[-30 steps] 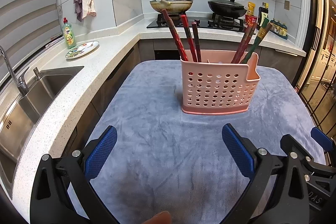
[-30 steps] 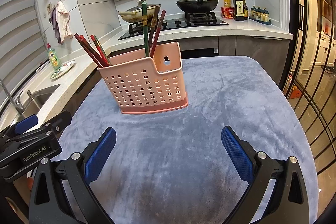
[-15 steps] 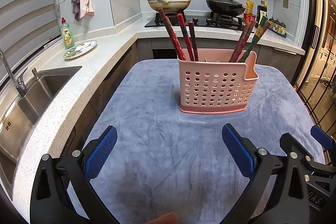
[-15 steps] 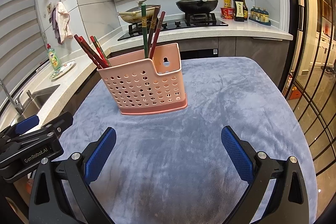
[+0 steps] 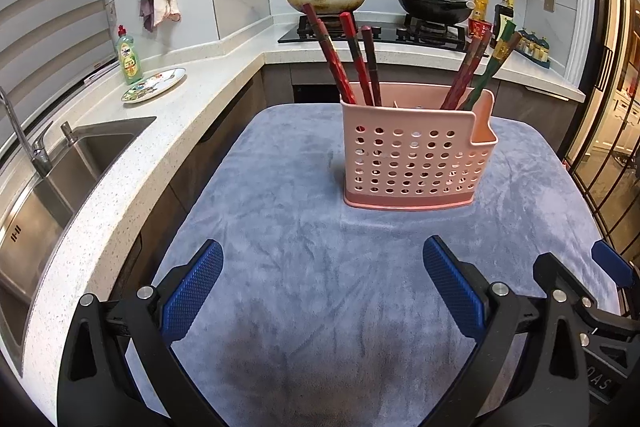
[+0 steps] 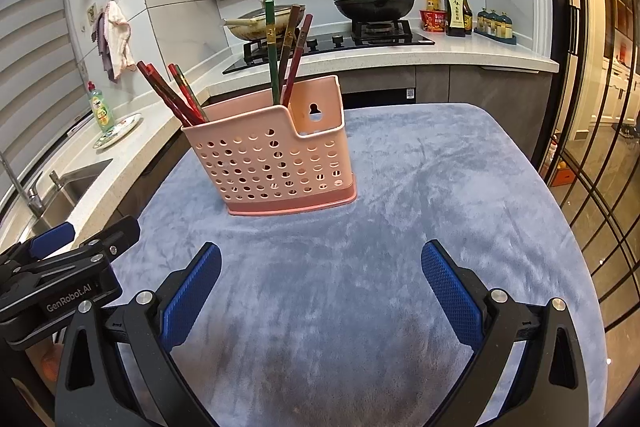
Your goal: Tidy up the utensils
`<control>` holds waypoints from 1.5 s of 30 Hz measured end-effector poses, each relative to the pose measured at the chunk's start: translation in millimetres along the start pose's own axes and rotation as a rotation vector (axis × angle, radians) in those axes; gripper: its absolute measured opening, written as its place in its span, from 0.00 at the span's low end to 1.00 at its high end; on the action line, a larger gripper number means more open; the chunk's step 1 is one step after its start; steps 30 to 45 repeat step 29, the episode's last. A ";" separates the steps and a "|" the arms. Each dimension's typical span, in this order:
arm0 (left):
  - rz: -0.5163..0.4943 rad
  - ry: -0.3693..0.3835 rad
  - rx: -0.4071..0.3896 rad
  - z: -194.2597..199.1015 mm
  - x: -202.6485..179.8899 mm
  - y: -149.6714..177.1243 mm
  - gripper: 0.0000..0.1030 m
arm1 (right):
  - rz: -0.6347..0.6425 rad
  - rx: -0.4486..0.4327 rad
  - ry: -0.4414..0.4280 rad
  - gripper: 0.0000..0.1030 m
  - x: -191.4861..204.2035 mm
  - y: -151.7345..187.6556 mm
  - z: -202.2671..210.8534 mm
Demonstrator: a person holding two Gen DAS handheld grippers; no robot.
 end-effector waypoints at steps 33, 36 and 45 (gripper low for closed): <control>-0.013 0.013 -0.018 -5.0 -2.3 -1.9 0.93 | -0.017 0.005 -0.006 0.94 2.0 1.1 -8.7; -0.013 0.013 -0.018 -5.0 -2.3 -1.9 0.93 | -0.017 0.005 -0.006 0.94 2.0 1.1 -8.7; -0.013 0.013 -0.018 -5.0 -2.3 -1.9 0.93 | -0.017 0.005 -0.006 0.94 2.0 1.1 -8.7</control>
Point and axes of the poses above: each gripper's, at about its wrist camera, not at the fingertips, and z roughly against the way its jaws point, x to its left, y to its underside, the point moved 4 cm from there along -z, roughly the way its jaws point, and after that the axes turned 11 degrees about x, right-handed, at the moved point
